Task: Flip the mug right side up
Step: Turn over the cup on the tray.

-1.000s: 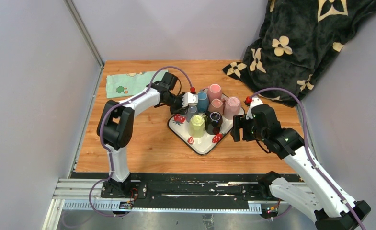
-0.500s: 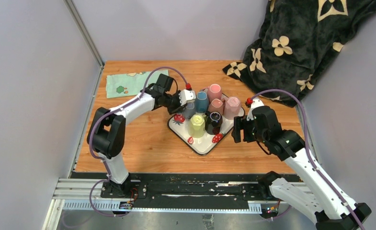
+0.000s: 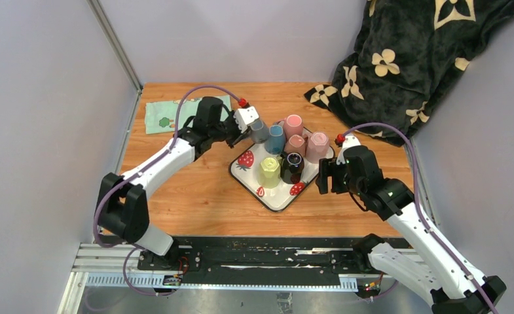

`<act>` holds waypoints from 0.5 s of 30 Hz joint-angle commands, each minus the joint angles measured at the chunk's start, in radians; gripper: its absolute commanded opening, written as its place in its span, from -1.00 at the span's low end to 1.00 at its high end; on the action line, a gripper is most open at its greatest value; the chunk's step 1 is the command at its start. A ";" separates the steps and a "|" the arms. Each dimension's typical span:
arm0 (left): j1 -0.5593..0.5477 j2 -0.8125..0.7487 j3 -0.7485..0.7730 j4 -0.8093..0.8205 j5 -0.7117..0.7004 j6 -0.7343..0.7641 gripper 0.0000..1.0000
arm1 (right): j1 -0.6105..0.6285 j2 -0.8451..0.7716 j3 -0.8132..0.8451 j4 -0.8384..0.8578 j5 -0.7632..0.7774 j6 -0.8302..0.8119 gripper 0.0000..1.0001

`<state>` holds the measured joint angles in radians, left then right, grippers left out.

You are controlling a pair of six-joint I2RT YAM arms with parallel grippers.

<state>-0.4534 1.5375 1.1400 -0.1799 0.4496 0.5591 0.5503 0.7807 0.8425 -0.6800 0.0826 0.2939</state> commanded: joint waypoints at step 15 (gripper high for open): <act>-0.005 -0.457 -0.205 0.280 -0.259 -0.663 -1.00 | 0.008 -0.058 -0.091 0.284 0.056 0.085 0.66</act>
<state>-0.4541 1.1648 0.9562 0.0006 0.2390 0.0830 0.5503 0.7387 0.7914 -0.5018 0.1318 0.3485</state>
